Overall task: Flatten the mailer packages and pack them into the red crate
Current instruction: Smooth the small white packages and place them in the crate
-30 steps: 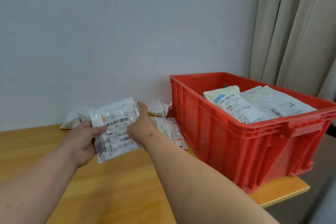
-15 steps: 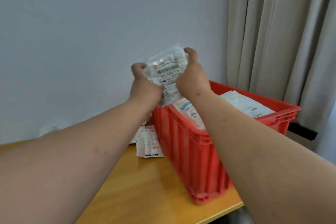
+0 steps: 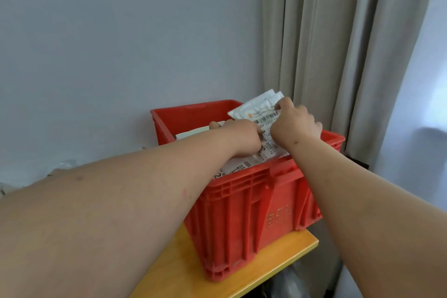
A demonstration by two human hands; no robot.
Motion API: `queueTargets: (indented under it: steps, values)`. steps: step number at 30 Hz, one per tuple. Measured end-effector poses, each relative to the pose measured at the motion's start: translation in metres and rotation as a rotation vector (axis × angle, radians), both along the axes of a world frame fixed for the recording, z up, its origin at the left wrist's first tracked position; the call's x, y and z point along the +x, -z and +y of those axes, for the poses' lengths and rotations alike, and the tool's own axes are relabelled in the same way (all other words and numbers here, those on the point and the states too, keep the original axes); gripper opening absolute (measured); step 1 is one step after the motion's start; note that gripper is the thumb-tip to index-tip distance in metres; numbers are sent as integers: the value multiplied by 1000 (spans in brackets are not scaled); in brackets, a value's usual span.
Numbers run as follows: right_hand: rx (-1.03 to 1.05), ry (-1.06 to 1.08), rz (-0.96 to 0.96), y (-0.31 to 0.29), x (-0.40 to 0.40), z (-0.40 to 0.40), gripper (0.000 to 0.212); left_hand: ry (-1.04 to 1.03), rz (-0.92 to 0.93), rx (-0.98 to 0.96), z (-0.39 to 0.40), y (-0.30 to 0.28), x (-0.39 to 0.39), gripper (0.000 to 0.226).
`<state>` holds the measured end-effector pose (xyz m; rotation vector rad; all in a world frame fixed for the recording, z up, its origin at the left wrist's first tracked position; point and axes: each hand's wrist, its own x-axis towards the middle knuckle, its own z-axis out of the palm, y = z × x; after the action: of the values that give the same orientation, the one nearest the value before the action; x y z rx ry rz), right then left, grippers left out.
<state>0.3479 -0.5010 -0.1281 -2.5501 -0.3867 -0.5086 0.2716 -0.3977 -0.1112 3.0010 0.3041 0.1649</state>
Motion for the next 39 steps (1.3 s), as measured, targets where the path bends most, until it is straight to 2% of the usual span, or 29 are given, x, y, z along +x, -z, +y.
queueTargets:
  steps: [3, 5, 9, 12, 15, 18, 20, 23, 27, 32, 36, 39]
  values:
    - [-159, 30, 62, 9, 8, -2, 46, 23, 126, 198, -4, 7, 1, 40]
    - [-257, 43, 94, 11, 10, -3, 47, 28, 125, 284, -4, 11, 0, 40]
    - [-362, 109, 96, 9, 7, 0, 48, -18, -21, 247, 13, 9, -6, 42]
    - [-417, 128, -20, 5, -6, 8, 45, -40, -203, 176, 35, 5, -19, 39]
    - [-313, 25, -202, -3, -29, 31, 42, -87, -342, 147, 60, 2, -37, 37]
    - [-166, -182, -346, -12, -62, 70, 39, -200, -410, 117, 90, 2, -61, 37]
    - [-102, -308, -408, -12, -86, 97, 40, -282, -421, 101, 115, 8, -82, 37]
    - [-86, -470, -489, -2, -121, 138, 32, -410, -334, 59, 159, 27, -120, 38]
    - [-245, -644, -405, 31, -154, 190, 30, -548, -163, -69, 220, 70, -172, 43]
    - [-444, -724, -121, 87, -170, 253, 33, -636, 10, -194, 288, 126, -218, 48]
    - [-538, -744, 60, 123, -172, 301, 37, -656, 101, -231, 327, 157, -222, 49]
    - [-554, -762, 104, 140, -172, 337, 40, -652, 111, -242, 354, 173, -214, 49]
